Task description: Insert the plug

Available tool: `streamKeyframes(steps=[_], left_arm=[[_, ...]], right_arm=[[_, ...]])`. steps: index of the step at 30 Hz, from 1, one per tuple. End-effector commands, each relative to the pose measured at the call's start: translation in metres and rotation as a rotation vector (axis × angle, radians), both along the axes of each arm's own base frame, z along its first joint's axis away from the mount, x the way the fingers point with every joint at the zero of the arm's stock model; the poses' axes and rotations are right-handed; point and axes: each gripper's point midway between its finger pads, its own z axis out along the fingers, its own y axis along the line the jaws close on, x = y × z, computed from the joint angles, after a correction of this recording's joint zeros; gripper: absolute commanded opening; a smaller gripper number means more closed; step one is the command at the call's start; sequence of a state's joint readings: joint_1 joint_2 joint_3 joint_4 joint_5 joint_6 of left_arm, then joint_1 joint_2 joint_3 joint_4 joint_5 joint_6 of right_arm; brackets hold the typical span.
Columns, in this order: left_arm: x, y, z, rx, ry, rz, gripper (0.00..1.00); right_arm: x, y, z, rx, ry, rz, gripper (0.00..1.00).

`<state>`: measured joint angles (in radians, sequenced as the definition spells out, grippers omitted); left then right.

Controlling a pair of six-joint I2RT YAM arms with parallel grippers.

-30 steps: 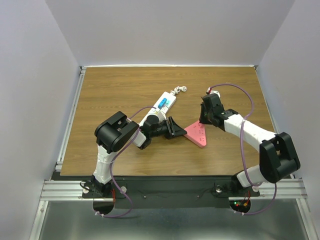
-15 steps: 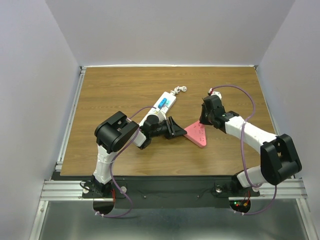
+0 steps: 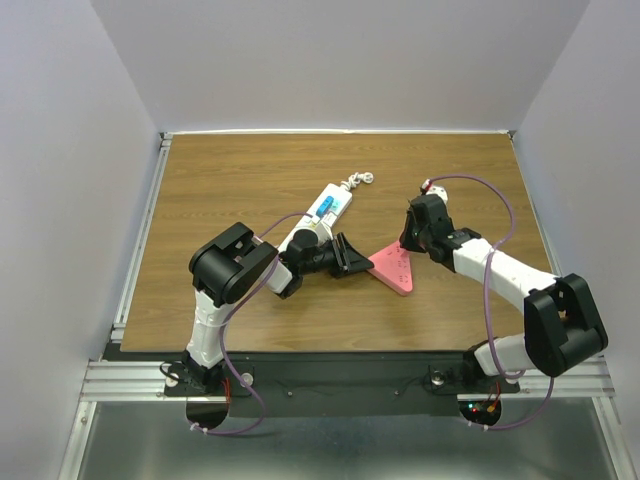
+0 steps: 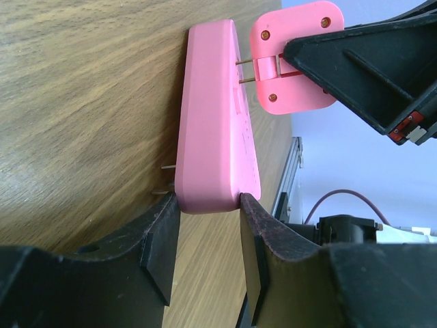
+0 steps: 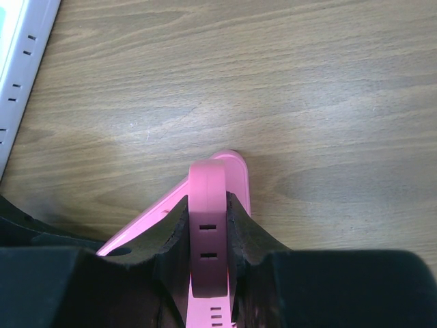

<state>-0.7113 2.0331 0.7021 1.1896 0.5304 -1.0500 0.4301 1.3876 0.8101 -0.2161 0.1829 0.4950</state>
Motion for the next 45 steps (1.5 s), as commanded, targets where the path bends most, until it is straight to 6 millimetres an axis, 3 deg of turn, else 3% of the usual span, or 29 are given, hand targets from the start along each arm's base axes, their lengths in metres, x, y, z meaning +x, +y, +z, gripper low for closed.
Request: streamKeyframes(steps=[1, 26, 40, 45], left_arm=[[0.008, -0.004, 0.021, -0.026, -0.091, -0.006, 0.19], [0.009, -0.009, 0.02, -0.025, -0.091, -0.019, 0.17], [0.012, -0.011, 0.022, -0.016, -0.103, -0.024, 0.17], [0.015, -0.012, 0.022, -0.01, -0.109, -0.023, 0.17]], right_arm=[[-0.041, -0.003, -0.047, -0.025, 0.201, 0.034, 0.01], [-0.052, 0.003, -0.072, -0.014, 0.246, 0.045, 0.0], [-0.089, 0.006, -0.105, -0.049, 0.341, 0.042, 0.01], [-0.093, 0.011, -0.112, -0.063, 0.364, 0.057, 0.0]])
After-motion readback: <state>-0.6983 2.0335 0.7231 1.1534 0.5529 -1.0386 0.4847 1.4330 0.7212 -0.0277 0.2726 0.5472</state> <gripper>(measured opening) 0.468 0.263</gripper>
